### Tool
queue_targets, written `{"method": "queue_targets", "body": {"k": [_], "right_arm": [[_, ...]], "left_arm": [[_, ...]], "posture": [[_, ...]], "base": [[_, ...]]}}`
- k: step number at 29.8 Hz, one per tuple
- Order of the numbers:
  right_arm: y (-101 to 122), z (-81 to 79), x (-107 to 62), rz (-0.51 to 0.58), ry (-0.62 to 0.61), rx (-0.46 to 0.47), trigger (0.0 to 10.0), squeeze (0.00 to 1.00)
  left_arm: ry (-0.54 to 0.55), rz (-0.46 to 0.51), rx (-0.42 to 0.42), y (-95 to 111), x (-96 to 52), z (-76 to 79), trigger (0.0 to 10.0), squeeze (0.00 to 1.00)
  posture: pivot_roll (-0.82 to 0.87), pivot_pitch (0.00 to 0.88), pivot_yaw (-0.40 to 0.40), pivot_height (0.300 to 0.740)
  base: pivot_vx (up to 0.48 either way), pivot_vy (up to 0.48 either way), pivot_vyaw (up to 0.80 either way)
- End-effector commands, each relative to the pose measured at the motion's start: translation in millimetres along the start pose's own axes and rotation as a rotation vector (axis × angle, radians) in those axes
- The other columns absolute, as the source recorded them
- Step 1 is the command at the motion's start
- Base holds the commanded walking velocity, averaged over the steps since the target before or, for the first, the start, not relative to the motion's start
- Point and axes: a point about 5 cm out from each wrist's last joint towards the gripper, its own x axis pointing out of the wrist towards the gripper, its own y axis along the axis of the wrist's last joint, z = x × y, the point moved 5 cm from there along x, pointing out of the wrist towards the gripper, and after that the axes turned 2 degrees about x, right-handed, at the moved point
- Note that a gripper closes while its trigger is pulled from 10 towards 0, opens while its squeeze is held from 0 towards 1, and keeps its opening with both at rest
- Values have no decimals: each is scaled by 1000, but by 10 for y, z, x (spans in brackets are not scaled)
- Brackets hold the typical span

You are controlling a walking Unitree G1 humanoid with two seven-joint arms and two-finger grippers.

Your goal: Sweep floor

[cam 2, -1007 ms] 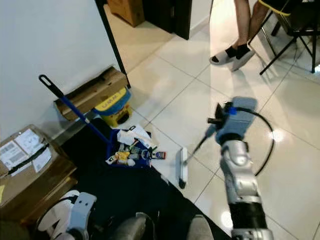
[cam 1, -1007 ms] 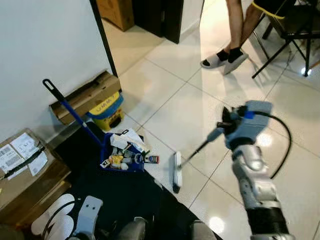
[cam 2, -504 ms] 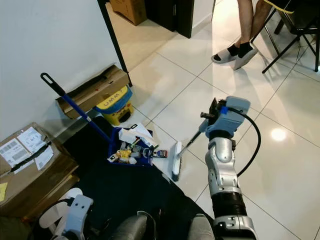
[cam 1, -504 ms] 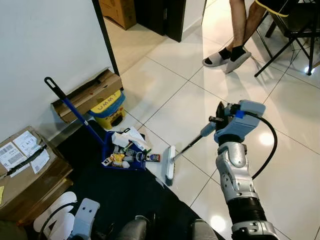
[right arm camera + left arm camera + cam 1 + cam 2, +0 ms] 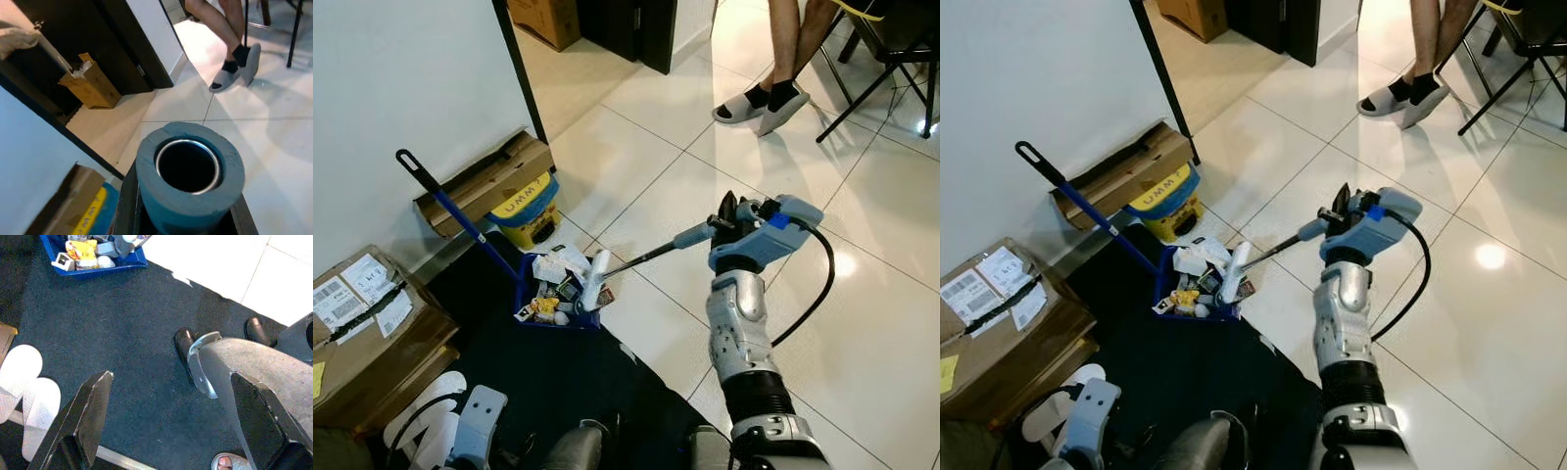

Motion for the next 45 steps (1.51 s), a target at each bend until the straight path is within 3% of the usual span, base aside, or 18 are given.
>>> {"method": "queue_targets", "body": {"k": [1,11,18,19,21,24,27,30,32,33,34,35,38,45], "right_arm": [[31,-76,6,31,-11,94,10000,0],[51,-19,49,56,-55,153,10000,0],[189,-6,69,80,-43,155,10000,0],[355,18,97,111,-39,163,10000,0],[355,18,97,111,-39,163,10000,0],[655,78,104,135,-23,148,10000,0],[655,78,104,135,-23,148,10000,0],[803,159,41,109,8,97,10000,0],[842,247,-18,78,35,-2,10000,0],[842,247,-18,78,35,-2,10000,0],[839,306,-38,58,39,-77,10000,0],[839,306,-38,58,39,-77,10000,0],[755,450,-98,-27,40,-227,10000,0],[615,478,-176,-103,48,-284,10000,0]], "left_arm": [[8,-53,-9,-170,-109,-47,10000,0],[0,-47,-9,-129,-65,-12,10000,0],[-1,-49,-14,-125,-46,8,10000,0],[-1,-52,-18,-132,-41,20,10000,0],[-1,-52,-18,-132,-41,20,10000,0],[2,-59,-28,-138,-25,37,10000,0],[2,-59,-28,-138,-25,37,10000,0],[5,-64,-34,-137,-9,41,10000,0],[7,-73,-40,-154,-8,43,10000,0],[7,-73,-40,-154,-8,43,10000,0],[7,-79,-42,-168,-11,51,10000,0],[7,-79,-42,-168,-11,51,10000,0],[3,-90,-44,-204,-24,71,10000,0],[1,-98,-44,-235,-41,81,10000,0]], "posture": [[11,365,105,740],[2,352,102,740],[-7,348,95,740],[-28,343,87,740],[-28,343,87,740],[-49,337,78,740],[-49,337,78,740],[-65,334,73,740],[-77,329,70,740],[-77,329,70,740],[-78,328,69,740],[-78,328,69,740],[-85,326,69,740],[-78,329,70,740]], "base": [[0,0,0],[0,0,0],[0,0,0],[0,0,0],[0,0,0],[0,0,0],[0,0,0],[0,0,0],[0,0,0],[0,0,0],[0,0,0],[0,0,0],[0,0,0],[0,0,0]]}}
